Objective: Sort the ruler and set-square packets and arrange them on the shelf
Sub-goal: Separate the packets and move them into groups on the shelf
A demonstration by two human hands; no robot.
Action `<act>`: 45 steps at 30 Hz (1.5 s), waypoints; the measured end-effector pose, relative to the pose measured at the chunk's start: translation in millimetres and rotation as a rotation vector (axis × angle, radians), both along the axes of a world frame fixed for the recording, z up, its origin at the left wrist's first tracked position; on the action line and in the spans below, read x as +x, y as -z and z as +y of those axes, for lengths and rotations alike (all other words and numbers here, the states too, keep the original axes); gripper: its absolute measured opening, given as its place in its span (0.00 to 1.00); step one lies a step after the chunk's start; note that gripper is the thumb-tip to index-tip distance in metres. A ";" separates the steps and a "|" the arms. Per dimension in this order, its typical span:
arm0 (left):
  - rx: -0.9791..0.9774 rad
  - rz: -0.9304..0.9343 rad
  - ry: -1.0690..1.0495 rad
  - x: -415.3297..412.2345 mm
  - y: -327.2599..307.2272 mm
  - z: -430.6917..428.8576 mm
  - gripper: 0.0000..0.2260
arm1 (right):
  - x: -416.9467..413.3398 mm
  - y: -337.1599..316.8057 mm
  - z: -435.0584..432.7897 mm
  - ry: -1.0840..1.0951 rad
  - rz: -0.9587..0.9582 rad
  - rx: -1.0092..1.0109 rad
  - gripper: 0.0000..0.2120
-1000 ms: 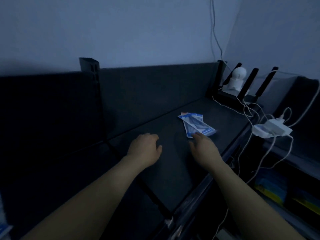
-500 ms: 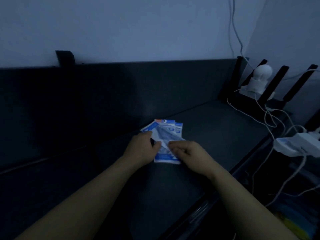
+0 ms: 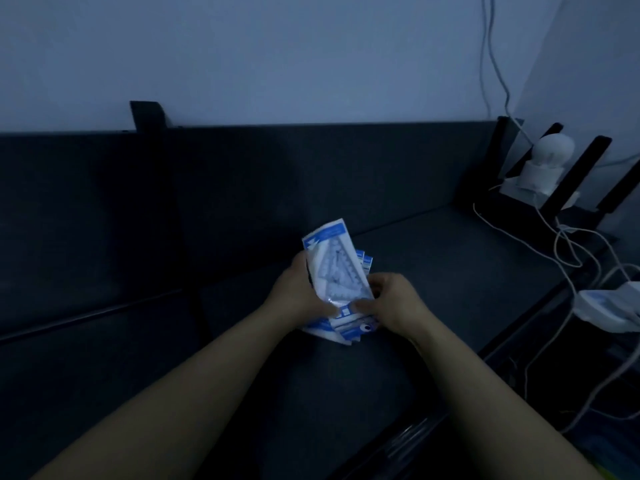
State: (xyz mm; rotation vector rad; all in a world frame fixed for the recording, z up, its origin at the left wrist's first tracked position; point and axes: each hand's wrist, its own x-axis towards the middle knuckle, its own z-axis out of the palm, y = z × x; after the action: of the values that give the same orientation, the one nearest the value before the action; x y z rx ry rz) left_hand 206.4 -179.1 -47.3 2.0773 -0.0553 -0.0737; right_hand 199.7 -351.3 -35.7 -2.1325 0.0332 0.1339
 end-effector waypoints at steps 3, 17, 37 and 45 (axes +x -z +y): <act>0.053 0.058 -0.019 -2.7 -0.3 4.9 0.48 | 2.4 -8.2 -8.7 0.158 -0.038 0.109 0.08; 0.041 0.142 -0.144 -8.1 -22.2 3.0 0.15 | -12.1 -9.6 -1.5 0.256 0.081 0.336 0.08; -0.278 -0.041 -0.415 -128.7 -38.2 117.3 0.16 | -60.4 -21.4 116.1 -0.117 -0.070 0.540 0.06; -0.147 -0.092 -0.663 -231.8 -54.1 225.4 0.17 | -127.7 -23.0 246.0 -0.348 0.010 0.556 0.05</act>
State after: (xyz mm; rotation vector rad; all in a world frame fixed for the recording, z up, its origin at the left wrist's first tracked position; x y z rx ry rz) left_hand -25.4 46.3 6.8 1.8570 0.5525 0.4181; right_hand 72.0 -105.2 -12.7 -1.5657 -0.3339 0.3183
